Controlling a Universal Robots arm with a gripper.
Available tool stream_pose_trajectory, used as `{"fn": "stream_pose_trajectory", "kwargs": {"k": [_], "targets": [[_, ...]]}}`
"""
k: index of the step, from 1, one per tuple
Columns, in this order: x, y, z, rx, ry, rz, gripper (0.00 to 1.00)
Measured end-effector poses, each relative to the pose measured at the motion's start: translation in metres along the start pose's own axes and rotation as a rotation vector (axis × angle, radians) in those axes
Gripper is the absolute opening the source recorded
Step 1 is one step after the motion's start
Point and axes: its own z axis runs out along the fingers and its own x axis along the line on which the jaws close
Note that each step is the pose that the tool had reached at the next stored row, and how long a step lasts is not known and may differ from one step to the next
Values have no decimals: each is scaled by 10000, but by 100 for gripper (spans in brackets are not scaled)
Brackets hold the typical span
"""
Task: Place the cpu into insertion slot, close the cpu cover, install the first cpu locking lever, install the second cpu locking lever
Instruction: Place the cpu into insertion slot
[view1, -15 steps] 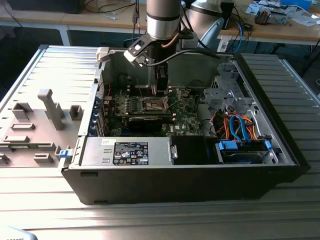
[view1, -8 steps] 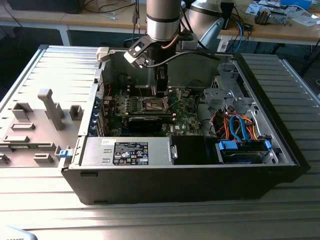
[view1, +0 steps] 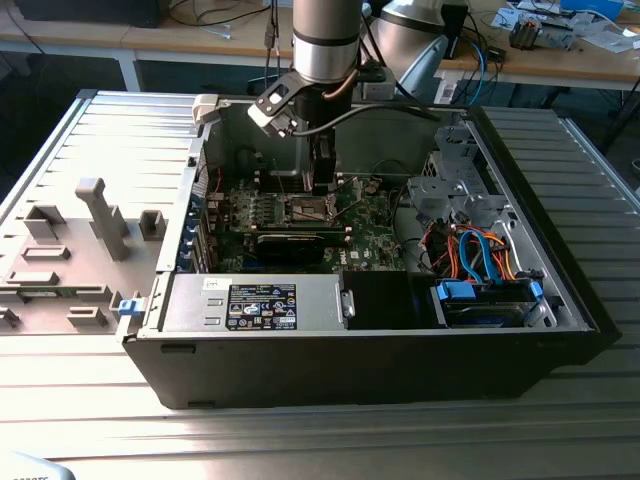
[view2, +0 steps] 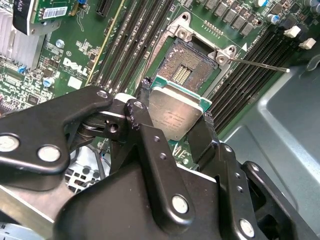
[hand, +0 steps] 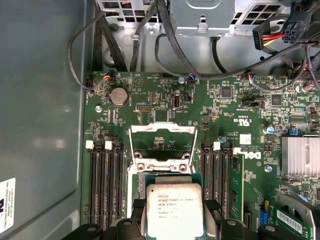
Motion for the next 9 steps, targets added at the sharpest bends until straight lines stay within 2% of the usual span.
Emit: {"fn": "stream_pose_trajectory", "kwargs": {"k": [9], "targets": [[0, -1, 19, 0, 0, 0, 55]]}}
